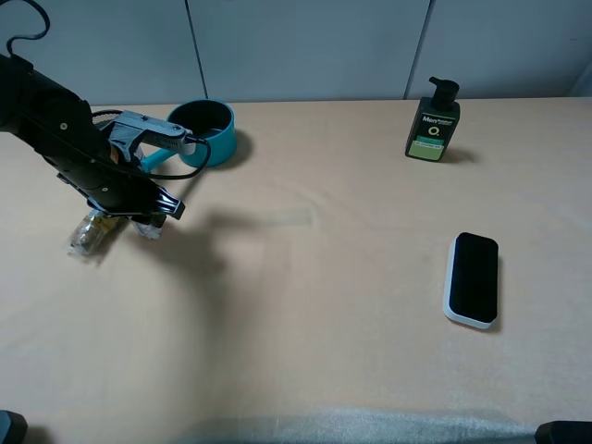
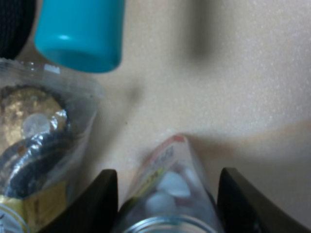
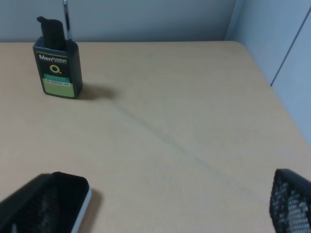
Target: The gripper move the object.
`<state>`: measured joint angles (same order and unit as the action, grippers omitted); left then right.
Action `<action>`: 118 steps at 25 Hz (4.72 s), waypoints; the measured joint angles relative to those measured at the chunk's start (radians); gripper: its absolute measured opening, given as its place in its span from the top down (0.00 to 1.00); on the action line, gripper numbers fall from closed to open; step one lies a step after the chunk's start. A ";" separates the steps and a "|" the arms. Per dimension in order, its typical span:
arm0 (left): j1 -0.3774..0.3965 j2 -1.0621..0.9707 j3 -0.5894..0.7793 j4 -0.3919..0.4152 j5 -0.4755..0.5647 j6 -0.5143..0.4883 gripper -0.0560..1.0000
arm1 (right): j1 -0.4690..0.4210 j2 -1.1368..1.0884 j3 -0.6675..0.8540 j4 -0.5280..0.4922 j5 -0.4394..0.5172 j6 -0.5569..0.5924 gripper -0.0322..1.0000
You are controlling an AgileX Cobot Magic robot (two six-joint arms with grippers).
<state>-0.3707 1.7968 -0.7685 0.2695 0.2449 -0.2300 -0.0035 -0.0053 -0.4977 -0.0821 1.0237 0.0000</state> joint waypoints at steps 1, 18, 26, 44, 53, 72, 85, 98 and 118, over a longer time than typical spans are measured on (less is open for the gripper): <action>0.000 0.000 0.000 0.000 -0.001 0.000 0.45 | 0.000 0.000 0.000 0.000 0.000 0.000 0.33; 0.000 0.005 0.000 0.000 0.003 -0.004 0.34 | 0.000 0.000 0.000 0.000 0.000 0.000 0.33; 0.000 0.010 0.000 0.000 0.003 -0.010 0.21 | 0.000 0.000 0.000 0.000 0.000 0.000 0.33; 0.000 0.010 0.000 -0.001 0.007 -0.044 0.20 | 0.000 0.000 0.000 0.000 0.000 0.000 0.33; 0.000 -0.039 -0.031 -0.002 0.060 -0.045 0.20 | 0.000 0.000 0.000 0.000 0.000 0.000 0.33; 0.016 -0.489 -0.054 0.050 0.273 -0.046 0.20 | 0.000 0.000 0.000 0.000 0.000 0.000 0.33; 0.102 -0.934 -0.027 0.063 0.539 -0.046 0.20 | 0.000 0.000 0.000 0.000 0.000 0.000 0.33; 0.107 -1.403 0.039 0.072 0.773 -0.046 0.20 | 0.000 0.000 0.000 0.000 0.000 0.000 0.33; 0.252 -1.616 0.246 -0.049 0.804 0.067 0.20 | 0.000 0.000 0.000 0.000 0.000 0.000 0.33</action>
<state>-0.1192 0.1807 -0.5227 0.2208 1.0492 -0.1634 -0.0035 -0.0053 -0.4977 -0.0821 1.0237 0.0000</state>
